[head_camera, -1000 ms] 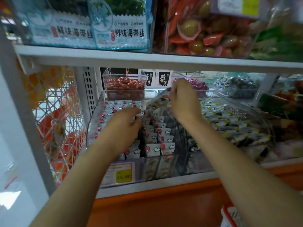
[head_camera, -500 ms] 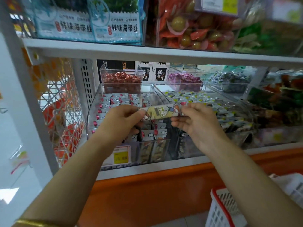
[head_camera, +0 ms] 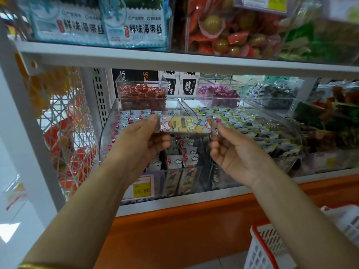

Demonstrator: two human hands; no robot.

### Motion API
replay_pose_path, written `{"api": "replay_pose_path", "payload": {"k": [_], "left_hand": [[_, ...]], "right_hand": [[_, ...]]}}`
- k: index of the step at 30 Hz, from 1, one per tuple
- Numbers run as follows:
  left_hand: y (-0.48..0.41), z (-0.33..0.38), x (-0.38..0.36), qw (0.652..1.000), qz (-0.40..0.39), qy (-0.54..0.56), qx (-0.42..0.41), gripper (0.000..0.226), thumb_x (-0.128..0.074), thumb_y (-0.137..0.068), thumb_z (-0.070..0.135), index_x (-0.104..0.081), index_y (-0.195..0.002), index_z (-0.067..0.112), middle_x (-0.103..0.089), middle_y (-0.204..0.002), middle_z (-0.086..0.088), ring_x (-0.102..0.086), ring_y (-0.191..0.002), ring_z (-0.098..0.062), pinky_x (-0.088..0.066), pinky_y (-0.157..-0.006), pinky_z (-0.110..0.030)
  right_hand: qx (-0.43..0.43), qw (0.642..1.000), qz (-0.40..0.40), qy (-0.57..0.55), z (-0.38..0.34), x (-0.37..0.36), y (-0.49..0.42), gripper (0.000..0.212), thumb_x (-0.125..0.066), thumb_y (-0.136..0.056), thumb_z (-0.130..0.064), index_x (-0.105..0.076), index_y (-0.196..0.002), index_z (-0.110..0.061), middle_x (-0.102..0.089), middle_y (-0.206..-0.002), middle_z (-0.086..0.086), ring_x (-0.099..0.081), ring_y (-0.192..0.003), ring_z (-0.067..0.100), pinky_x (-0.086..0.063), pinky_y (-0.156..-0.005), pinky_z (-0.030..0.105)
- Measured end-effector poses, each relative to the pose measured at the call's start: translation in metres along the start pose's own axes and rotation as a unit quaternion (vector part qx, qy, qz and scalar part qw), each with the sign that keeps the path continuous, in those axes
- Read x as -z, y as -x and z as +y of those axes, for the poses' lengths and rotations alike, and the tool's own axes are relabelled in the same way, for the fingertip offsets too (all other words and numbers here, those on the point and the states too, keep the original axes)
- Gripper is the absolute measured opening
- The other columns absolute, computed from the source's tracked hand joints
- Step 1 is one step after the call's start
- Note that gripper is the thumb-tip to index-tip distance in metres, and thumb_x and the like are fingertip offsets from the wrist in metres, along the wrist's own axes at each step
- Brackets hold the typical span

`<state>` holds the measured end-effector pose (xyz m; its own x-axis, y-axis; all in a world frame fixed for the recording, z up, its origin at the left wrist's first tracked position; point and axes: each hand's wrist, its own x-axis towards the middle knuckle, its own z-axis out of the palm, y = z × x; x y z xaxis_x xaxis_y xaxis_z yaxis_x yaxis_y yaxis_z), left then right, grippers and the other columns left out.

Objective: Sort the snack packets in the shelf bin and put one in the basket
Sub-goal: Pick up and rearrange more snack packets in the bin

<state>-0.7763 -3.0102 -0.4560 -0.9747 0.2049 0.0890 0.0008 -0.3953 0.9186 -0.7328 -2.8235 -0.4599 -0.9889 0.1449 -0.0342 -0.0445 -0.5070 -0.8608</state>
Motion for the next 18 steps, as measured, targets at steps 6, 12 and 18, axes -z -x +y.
{"api": "replay_pose_path", "payload": {"k": [6,12,18], "left_hand": [[0.0021,-0.003,-0.0019,0.974,0.059,-0.208,-0.065,0.033,-0.046,-0.097,0.025,-0.056,-0.071,0.008,-0.058,-0.049,0.005,-0.054,-0.046,-0.006,-0.05,-0.048,-0.017],[0.0033,-0.0005,-0.001,0.966,0.07,-0.234,-0.084,0.034,-0.047,-0.096,0.022,-0.053,-0.066,0.008,-0.05,-0.041,0.008,-0.041,-0.037,-0.004,-0.039,-0.037,-0.016],[0.0044,0.0031,-0.0063,1.0,0.02,-0.013,0.017,0.018,-0.045,-0.096,0.007,-0.055,-0.081,0.01,-0.051,-0.047,0.003,-0.038,-0.036,-0.003,-0.033,-0.034,-0.014]], "right_hand": [[-0.019,0.999,-0.038,0.018,-0.0001,0.0007,-0.0025,0.01,-0.052,-0.092,-0.021,-0.05,-0.082,-0.018,-0.052,-0.051,-0.002,-0.044,-0.037,0.009,-0.037,-0.036,0.019],[-0.004,0.997,-0.044,0.056,-0.0004,-0.001,-0.0017,0.019,-0.047,-0.096,-0.027,-0.045,-0.079,-0.018,-0.043,-0.044,-0.004,-0.035,-0.033,0.01,-0.029,-0.036,0.019],[-0.081,0.988,-0.032,-0.127,0.0007,-0.0023,-0.0019,0.035,-0.042,-0.096,-0.029,-0.038,-0.063,-0.019,-0.035,-0.038,-0.006,-0.03,-0.026,0.007,-0.025,-0.028,0.016]]}}
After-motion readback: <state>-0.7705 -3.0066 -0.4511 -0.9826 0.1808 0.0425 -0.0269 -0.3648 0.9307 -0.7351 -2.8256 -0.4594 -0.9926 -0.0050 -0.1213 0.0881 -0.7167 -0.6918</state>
